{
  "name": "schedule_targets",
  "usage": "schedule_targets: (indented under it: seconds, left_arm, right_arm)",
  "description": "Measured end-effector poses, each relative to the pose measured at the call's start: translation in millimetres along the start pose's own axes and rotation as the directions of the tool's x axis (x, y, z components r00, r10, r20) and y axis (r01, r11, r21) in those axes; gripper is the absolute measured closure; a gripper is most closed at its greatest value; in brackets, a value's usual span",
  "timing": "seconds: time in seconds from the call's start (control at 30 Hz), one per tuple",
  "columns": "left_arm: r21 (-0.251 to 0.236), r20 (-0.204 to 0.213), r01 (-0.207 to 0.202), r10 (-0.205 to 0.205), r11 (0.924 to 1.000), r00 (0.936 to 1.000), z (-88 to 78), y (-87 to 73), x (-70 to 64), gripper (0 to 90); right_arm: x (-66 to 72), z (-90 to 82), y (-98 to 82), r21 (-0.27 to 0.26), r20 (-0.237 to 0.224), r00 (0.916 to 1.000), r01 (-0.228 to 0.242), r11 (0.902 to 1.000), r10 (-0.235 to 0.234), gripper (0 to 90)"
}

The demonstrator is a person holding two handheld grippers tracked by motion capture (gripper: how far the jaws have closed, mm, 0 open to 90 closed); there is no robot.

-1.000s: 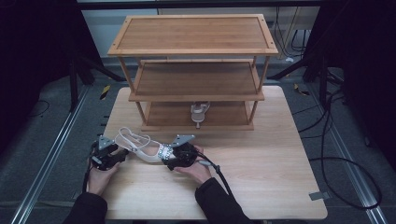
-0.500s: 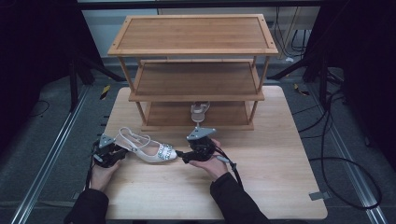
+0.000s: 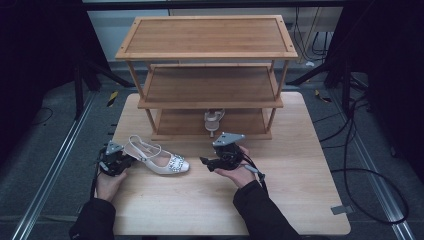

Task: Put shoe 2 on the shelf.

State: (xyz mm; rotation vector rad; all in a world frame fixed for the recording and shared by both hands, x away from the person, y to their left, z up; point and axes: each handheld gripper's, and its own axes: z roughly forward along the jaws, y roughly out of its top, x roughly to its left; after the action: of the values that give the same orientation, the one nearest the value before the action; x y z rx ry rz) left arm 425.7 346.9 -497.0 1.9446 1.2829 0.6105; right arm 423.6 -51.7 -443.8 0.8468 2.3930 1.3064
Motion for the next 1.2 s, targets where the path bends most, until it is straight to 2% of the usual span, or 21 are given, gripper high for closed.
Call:
schedule_targets:
  seconds: [0.07,0.2,0.33,0.43,0.6,0.67,0.7,0.73,0.8,0.87,1.0,1.07,1.1,1.13,1.17,1.2]
  left_arm:
    - [-0.001,-0.001,-0.003,0.003,1.0,1.0,0.0,-0.1,-0.1,82.1]
    - [0.005,-0.006,-0.008,0.008,1.0,0.9999,-1.0,-0.1,-0.4,82.1]
    - [0.02,-0.001,-0.004,0.005,0.9998,1.0,-6.1,-1.9,-0.4,82.1]
    - [0.029,-0.004,-0.015,0.015,0.9995,0.9999,-9.4,-3.6,-1.6,82.1]
    - [0.028,-0.001,-0.002,0.002,0.9996,1.0,-20.8,-13.0,-4.7,82.1]
    - [0.036,-0.014,-0.006,0.007,0.9993,0.9999,-27.8,-17.3,-7.9,82.8]
    - [0.022,0.017,-0.005,0.005,0.9997,0.9999,-31.8,-20.4,-8.6,89.7]
    - [0.022,0.028,-0.004,0.003,0.9997,0.9996,-34.8,-22.8,-11.4,89.7]
    - [0.03,0.037,-0.048,0.047,0.9984,0.9982,-38.7,-25.5,-21.4,89.7]
    - [0.022,0.032,-0.051,0.051,0.9984,0.9982,-41.8,-26.9,-27.5,89.5]
    - [0.004,-0.004,-0.017,0.017,0.9998,0.9999,-48.2,-28.3,-23.6,75.2]
    - [-0.03,-0.018,0.013,-0.014,0.9995,0.9997,-54.4,-27.9,-17.4,65.4]
    - [-0.05,-0.024,0.026,-0.027,0.9984,0.9993,-58.1,-26.9,-13.8,54.3]
    - [-0.067,-0.027,0.034,-0.035,0.9972,0.999,-61.5,-25.1,-10.6,54.3]
    - [-0.082,-0.033,0.033,-0.036,0.9961,0.9988,-64.9,-23.0,-7.9,47.9]
    - [-0.101,-0.041,0.026,-0.03,0.9945,0.9987,-68.5,-20.8,-5.8,45.8]
  right_arm:
    - [-1.7,-4.9,-1.5,0.004,0.007,1.0,0.005,1.0,-0.005,31.5]
    - [-5.2,-11.2,-8.4,-0.014,0.005,0.9997,-0.022,0.9997,0.022,31.8]
    - [-3.4,-7.8,-11.2,-0.019,0.0,0.9996,-0.028,0.9994,0.028,31.5]
    - [1.9,-1.9,-8.1,-0.028,-0.014,0.9997,-0.022,0.9994,0.022,30.9]
    - [11.6,6.9,-3.5,-0.025,-0.033,0.9995,-0.002,0.9997,0.001,30.7]
    - [11.9,6.7,-3.7,-0.021,-0.031,0.9995,0.001,0.9998,-0.002,30.6]
    - [11.4,5.8,-4.1,-0.02,-0.03,0.9996,0.001,0.9998,-0.002,30.6]
    - [10.6,4.5,-4.9,-0.02,-0.028,0.9996,-0.001,0.9998,0.0,30.7]
    - [8.5,1.1,-7.2,-0.016,-0.021,0.9998,-0.003,0.9999,0.003,30.6]
    - [5.8,-2.8,-10.3,-0.014,-0.015,0.9998,-0.011,0.9998,0.01,30.6]
    - [0.2,-12.0,-17.1,-0.016,0.001,0.9998,-0.022,0.9996,0.022,30.6]
    - [-2.7,-16.2,-20.4,-0.016,0.007,0.9996,-0.028,0.9995,0.028,30.5]
    - [-5.4,-20.3,-23.5,-0.017,0.013,0.9994,-0.032,0.9993,0.033,30.4]
    - [-5.4,-20.3,-23.5,-0.017,0.013,0.9994,-0.032,0.9993,0.033,30.4]
    - [-6.5,-22.1,-25.1,-0.016,0.016,0.9993,-0.034,0.9993,0.034,30.1]
    - [-7.2,-23.8,-26.5,-0.01,0.017,0.9993,-0.034,0.9994,0.035,29.9]
